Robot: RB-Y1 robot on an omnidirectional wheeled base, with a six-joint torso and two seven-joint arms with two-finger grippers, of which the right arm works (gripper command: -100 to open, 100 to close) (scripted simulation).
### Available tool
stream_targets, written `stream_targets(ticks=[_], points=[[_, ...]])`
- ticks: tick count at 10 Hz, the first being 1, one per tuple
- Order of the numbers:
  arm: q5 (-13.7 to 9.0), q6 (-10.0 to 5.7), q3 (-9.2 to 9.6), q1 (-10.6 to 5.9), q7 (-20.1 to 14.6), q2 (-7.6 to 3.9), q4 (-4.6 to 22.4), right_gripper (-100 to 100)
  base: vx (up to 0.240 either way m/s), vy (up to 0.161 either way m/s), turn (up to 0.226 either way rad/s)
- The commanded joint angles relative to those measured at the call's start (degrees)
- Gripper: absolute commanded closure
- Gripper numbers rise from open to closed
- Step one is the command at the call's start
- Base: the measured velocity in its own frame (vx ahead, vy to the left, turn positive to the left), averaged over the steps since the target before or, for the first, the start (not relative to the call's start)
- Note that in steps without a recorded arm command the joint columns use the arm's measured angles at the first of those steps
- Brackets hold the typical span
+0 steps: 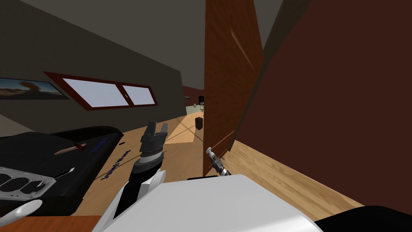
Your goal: Push the door open
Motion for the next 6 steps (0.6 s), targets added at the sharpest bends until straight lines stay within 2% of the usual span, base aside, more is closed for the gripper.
stream_targets(ticks=[1, 2, 6], points=[[-1.13, 0.27, -0.47, -0.45, -2.86, -0.52, -0.20, 100, 0.031, 0.036, 0.008], [-1.13, 0.27, -0.47, -0.45, -3.32, -0.52, -0.20, 100, 0.024, 0.029, 0.004], [-3.31, 0.65, -0.39, -0.75, -9.96, -1.34, 0.20, 100, 0.031, 0.040, 0.004]])
